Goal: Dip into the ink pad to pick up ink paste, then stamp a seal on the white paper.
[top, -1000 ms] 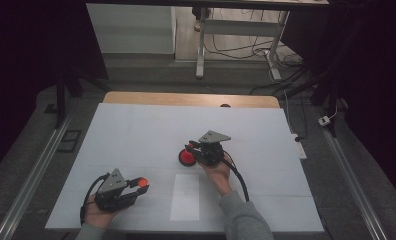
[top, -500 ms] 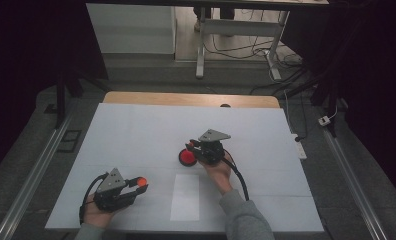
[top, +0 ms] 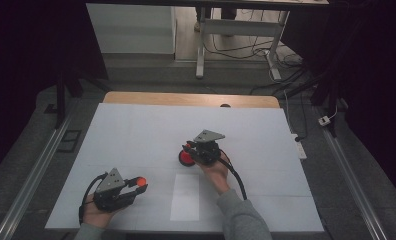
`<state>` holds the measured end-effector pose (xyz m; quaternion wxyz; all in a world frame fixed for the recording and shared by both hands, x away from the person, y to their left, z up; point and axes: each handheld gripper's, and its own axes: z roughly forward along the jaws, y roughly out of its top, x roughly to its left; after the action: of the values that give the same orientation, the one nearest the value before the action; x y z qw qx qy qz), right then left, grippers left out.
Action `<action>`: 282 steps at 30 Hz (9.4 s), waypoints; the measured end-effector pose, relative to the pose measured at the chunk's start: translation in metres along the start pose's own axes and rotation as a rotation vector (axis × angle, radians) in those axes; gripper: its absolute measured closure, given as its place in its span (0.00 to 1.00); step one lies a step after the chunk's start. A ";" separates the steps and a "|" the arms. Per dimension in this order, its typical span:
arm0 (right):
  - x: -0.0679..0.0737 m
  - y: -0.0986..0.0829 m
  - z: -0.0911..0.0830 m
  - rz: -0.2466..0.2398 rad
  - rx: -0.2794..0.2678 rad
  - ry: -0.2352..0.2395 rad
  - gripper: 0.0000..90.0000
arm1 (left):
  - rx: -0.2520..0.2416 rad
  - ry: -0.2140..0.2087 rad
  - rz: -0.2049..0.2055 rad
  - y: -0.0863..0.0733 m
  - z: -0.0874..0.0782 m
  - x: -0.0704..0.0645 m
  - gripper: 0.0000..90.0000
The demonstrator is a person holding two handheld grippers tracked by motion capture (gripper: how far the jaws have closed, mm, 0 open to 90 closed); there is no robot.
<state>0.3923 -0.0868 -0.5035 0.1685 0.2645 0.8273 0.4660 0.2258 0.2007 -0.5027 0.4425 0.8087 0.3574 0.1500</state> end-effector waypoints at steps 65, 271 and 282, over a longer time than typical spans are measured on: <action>-0.011 -0.007 -0.030 0.084 -0.074 0.023 0.81 | -0.004 0.015 -0.010 -0.001 -0.003 0.002 0.73; 0.074 -0.069 -0.055 -0.134 0.090 0.210 0.81 | -0.006 0.015 -0.006 -0.001 -0.004 0.002 0.73; 0.055 -0.052 -0.080 0.006 -0.091 0.253 0.81 | -0.011 0.015 -0.007 0.000 -0.005 0.004 0.73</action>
<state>0.2915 -0.1310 -0.5090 0.0731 0.1981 0.8191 0.5334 0.2255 0.2066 -0.5004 0.4447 0.8040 0.3625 0.1563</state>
